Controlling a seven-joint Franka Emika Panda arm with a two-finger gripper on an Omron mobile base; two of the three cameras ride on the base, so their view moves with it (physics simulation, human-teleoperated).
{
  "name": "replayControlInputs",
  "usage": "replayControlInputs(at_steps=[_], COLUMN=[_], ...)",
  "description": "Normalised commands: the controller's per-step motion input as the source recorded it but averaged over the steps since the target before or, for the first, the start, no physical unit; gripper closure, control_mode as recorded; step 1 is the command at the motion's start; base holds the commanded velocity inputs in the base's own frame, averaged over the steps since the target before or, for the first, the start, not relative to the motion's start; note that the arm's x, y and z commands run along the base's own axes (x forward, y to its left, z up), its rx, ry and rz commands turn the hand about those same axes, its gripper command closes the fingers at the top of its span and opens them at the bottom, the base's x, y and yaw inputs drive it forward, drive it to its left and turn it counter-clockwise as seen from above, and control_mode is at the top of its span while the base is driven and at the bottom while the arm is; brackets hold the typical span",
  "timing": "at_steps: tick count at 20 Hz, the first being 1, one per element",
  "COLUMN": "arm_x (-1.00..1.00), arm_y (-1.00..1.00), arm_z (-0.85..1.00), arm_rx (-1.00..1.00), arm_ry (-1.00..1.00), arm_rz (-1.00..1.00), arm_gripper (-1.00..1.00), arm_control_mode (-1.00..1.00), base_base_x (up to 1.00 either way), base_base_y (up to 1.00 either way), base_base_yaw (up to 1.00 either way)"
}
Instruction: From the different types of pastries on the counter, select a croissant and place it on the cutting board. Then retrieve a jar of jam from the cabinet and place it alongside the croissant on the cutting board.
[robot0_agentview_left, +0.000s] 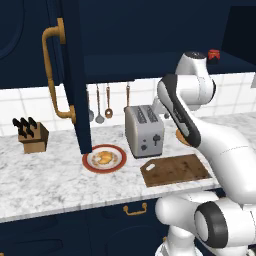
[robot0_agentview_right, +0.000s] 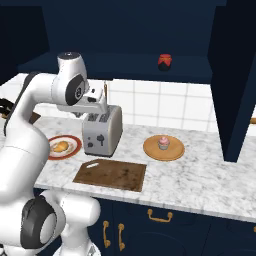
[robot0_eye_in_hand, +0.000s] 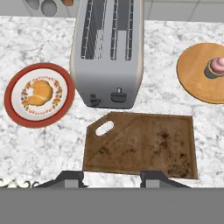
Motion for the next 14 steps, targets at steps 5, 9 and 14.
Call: replayControlInputs(at_steps=[5,9,14], arm_x=[-0.42,-0.28,0.28], arm_y=[0.29,1.00,0.79], arm_z=[-0.17,-0.78,-0.64], arm_rx=[-0.03,-0.16,-0.06], arm_ry=[-0.08,0.05,0.17], arm_rz=[-0.04,-0.22,-0.07], arm_gripper=[-1.00,-1.00,-1.00], arm_control_mode=[-1.00,-1.00,-1.00], base_base_x=[0.00,0.00,0.00], base_base_y=[0.00,0.00,0.00], base_base_yaw=[0.00,0.00,0.00])
